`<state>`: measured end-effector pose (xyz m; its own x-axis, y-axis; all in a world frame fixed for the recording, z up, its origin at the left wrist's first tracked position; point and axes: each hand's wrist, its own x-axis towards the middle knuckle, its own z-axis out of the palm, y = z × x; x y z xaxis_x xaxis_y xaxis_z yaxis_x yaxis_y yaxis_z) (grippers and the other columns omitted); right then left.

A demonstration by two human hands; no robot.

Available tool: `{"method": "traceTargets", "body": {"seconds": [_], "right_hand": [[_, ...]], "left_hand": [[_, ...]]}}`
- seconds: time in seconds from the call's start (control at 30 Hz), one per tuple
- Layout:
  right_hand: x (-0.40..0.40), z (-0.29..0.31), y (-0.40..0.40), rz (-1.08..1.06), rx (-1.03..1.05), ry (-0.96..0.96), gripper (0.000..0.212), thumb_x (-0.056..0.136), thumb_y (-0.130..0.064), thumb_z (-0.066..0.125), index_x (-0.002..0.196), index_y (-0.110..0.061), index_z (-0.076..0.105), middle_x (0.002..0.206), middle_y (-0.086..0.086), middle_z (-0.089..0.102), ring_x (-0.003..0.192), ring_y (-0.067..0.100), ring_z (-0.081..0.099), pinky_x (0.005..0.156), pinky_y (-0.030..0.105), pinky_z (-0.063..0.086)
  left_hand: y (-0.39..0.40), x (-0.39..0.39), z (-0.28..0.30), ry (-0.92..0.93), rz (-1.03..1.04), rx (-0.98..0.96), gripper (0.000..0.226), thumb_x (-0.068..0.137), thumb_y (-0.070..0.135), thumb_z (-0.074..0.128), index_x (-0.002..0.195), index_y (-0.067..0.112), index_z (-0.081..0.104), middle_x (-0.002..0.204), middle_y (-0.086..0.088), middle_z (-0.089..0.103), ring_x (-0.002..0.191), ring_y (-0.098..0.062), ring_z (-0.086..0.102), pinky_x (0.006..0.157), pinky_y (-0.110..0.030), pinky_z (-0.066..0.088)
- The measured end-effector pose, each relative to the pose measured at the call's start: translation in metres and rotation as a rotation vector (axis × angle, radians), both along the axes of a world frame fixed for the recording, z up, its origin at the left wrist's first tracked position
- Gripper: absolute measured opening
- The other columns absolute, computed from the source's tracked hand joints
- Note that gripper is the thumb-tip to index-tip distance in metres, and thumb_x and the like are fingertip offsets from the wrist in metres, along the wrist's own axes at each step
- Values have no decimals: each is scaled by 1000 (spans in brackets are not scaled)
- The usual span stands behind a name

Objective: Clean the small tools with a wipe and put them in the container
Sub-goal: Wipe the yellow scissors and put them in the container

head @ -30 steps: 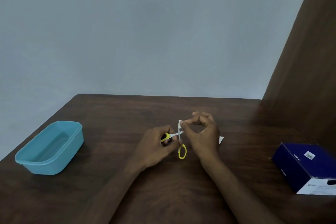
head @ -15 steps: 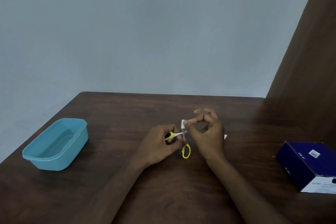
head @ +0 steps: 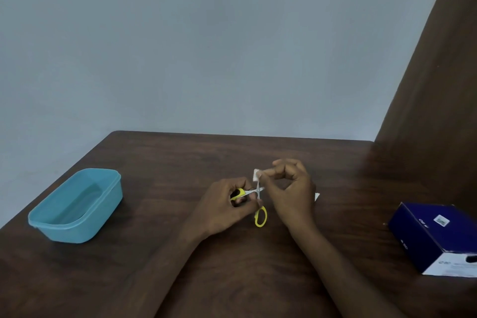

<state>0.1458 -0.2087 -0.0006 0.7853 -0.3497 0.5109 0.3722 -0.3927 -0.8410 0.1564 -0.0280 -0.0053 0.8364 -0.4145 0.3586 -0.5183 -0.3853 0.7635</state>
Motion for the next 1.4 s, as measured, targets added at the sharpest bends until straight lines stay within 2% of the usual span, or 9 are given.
{"method": "traceTargets", "body": {"seconds": [0.2, 0.33, 0.43, 0.6, 0.73, 0.93, 1.1, 1.3, 1.4], "right_hand": [[1, -5, -8, 102, 329, 158, 13, 90, -12, 84, 84, -13, 72, 83, 6, 82, 75, 21, 78, 74, 48, 66], [-6, 0, 4, 334, 401, 279, 14, 92, 1, 77, 104, -5, 72, 90, 10, 83, 80, 17, 78, 74, 30, 61], [-7, 6, 7, 438, 487, 294, 26, 92, 5, 74, 113, -11, 71, 88, 5, 82, 80, 16, 76, 76, 32, 59], [-5, 13, 0, 327, 803, 232, 28, 91, 7, 72, 110, -13, 68, 92, 8, 82, 70, 14, 66, 66, 28, 52], [-6, 6, 1, 250, 436, 307, 32, 88, -8, 83, 114, -18, 68, 90, 4, 83, 80, 16, 66, 73, 33, 52], [-7, 14, 4, 282, 768, 213, 33, 89, 3, 77, 113, -16, 66, 89, 7, 83, 71, 15, 62, 62, 28, 47], [-12, 9, 4, 271, 303, 294, 32, 90, -12, 82, 115, -19, 64, 88, 0, 84, 85, 18, 74, 81, 34, 54], [-11, 22, 4, 405, 674, 233, 30, 94, 3, 71, 116, -16, 61, 101, 9, 83, 74, 13, 68, 65, 30, 46], [-10, 19, -1, 385, 434, 270, 28, 95, -2, 73, 118, -14, 61, 97, 4, 84, 77, 9, 72, 66, 25, 48]], "left_hand": [[1, 3, 2, 63, 70, -129, 26, 95, 27, 82, 76, 19, 65, 61, 6, 48, 60, -6, 41, 60, -24, 35], [3, 2, 4, 74, 55, -147, 28, 96, 30, 81, 78, 15, 66, 63, 3, 49, 62, -8, 42, 61, -28, 36], [4, 0, 6, 81, 48, -162, 24, 98, 29, 78, 80, 15, 69, 67, -11, 55, 65, -8, 46, 64, -29, 38], [4, 0, 7, 133, 85, -162, 31, 97, 28, 79, 75, 13, 65, 62, 4, 42, 60, -10, 35, 57, -23, 30], [4, 1, 6, 145, 76, -187, 32, 97, 29, 79, 73, 14, 64, 63, 1, 43, 62, -11, 37, 60, -28, 30], [4, 0, 6, 162, 80, -174, 34, 98, 27, 79, 71, 14, 63, 62, 6, 40, 61, -11, 34, 58, -27, 29], [2, -1, 9, 157, 68, -191, 36, 98, 31, 78, 68, 21, 62, 62, 6, 40, 61, -13, 34, 60, -33, 27], [6, -1, 8, 215, 23, -189, 30, 97, 35, 77, 77, 12, 72, 63, 2, 40, 59, -13, 33, 60, -34, 27], [6, -1, 7, 221, -1, -185, 36, 92, 42, 76, 81, 8, 72, 67, -5, 42, 64, -19, 35, 65, -37, 28]]}}
